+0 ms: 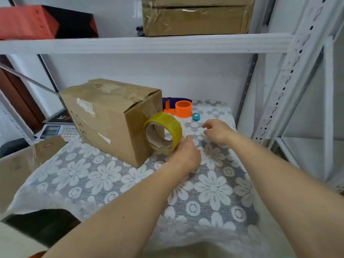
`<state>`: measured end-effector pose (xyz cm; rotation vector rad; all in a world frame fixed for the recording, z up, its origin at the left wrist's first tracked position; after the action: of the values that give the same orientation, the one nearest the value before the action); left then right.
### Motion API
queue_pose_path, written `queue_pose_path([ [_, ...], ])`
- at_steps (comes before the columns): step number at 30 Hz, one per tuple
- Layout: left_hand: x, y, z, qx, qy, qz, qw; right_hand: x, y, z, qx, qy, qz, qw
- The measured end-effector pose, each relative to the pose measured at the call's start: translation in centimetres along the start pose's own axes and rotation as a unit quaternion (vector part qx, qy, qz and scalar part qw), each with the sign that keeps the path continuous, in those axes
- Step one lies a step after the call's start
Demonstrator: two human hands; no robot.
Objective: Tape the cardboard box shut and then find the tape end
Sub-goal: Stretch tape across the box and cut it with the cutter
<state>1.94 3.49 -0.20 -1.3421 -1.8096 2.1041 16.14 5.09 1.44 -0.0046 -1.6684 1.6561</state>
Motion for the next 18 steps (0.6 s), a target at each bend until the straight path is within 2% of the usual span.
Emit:
queue_pose_path([
  [3, 0.2, -0.4, -1.2, -0.011, -0.012, -0.017, 1.0, 0.0, 0.6, -2.0, -0.014, 0.011, 0.02, 1.0],
  [7, 0.9, 0.3, -2.5, 0.007, -0.009, 0.046, 0.999, 1.0, 1.7, -5.4, -0.05, 0.001, 0.036, 0.998],
  [14, 3.6, 1.7, -4.1, -0.015, -0.019, -0.063, 0.998, 2.5, 3.4, -9.5, -0.033, -0.068, 0.113, 0.991],
  [18, 4.2, 1.8, -4.3, -0.023, -0.013, -0.075, 0.997, 2.9, 4.0, -10.8, -0.029, -0.091, 0.141, 0.985],
])
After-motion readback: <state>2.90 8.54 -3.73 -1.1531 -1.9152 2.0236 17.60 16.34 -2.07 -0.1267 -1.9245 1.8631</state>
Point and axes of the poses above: each hand's wrist, its own z-axis away from the middle knuckle, its own y-axis out of the palm, x = y × z, the point moved 4 cm from there along -z, towards the middle knuckle, and after that the axes turned 12 degrees about y, right-handed, at the moved point
